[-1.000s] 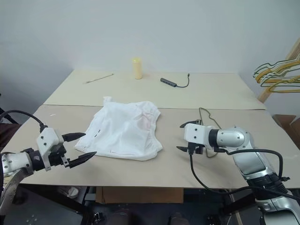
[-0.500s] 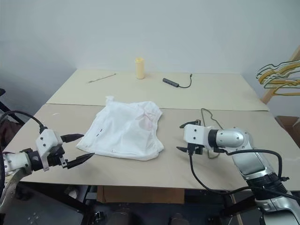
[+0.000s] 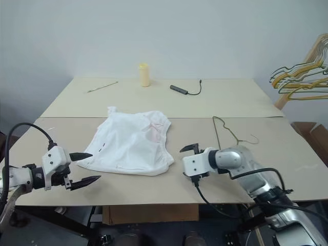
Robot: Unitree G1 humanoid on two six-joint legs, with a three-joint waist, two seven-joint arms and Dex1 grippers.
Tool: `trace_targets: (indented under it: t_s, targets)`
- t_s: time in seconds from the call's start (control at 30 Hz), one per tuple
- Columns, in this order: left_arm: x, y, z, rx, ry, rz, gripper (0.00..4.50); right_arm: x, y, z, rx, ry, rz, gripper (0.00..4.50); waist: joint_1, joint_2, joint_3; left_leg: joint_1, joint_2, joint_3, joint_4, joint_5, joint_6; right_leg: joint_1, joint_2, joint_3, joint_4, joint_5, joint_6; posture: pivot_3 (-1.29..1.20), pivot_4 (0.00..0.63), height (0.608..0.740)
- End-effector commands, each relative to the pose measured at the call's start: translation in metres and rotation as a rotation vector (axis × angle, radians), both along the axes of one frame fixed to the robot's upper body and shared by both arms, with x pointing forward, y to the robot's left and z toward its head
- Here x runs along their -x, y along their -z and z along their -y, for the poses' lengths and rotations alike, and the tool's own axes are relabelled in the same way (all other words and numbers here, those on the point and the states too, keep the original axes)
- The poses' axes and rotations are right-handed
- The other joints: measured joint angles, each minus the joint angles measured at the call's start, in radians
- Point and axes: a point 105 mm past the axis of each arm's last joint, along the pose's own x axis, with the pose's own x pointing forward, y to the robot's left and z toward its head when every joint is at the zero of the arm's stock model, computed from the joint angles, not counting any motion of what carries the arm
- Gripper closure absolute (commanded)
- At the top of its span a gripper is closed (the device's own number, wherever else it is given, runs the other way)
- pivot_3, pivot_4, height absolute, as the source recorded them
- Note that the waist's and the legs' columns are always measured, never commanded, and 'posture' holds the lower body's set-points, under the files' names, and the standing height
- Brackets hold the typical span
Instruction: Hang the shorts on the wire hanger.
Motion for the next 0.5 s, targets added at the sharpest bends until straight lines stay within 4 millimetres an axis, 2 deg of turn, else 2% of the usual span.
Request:
trace_targets:
  t_s: [0.03,0.23,0.33,0.43,0.5]
  targets:
    - [-0.005,-0.012,0.002,-0.016,0.02,0.042,0.0,-0.011,-0.017,-0.018,-0.011,-0.07,0.115,0.02,-0.003,0.0,0.0,0.0,0.0,0.0,0.0,0.0,0.0,0.0,0.0,0.0,0.0,0.0,0.0,0.11,0.0,0.74]
    - [-0.003,-0.011,0.005,-0.012,0.023,0.041,0.0,-0.014,-0.013,-0.035,0.018,-0.155,0.151,0.02,-0.002,0.0,0.0,0.0,0.0,0.0,0.0,0.0,0.0,-0.001,0.0,0.0,0.001,0.005,-0.001,0.12,0.0,0.74]
    - [-0.001,-0.01,0.006,-0.011,0.014,0.038,0.0,-0.01,-0.007,-0.041,0.036,-0.204,0.123,0.02,0.0,0.0,0.0,-0.001,0.0,0.0,0.0,0.0,0.0,0.0,0.0,0.0,0.001,0.006,-0.001,0.13,0.0,0.74]
    - [0.002,-0.009,0.005,-0.011,0.0,0.037,0.0,-0.011,0.002,-0.045,0.055,-0.222,0.123,0.57,0.0,0.0,0.0,0.0,0.0,0.0,0.0,0.0,0.0,0.0,0.0,0.0,0.001,0.006,-0.001,0.14,0.0,0.74]
    - [0.003,-0.009,0.005,-0.011,-0.006,0.037,0.0,-0.012,0.005,-0.045,0.066,-0.228,0.123,1.3,0.0,0.0,0.0,0.0,0.0,0.0,0.0,0.0,0.0,0.0,0.0,0.0,0.002,0.005,-0.001,0.15,0.0,0.74]
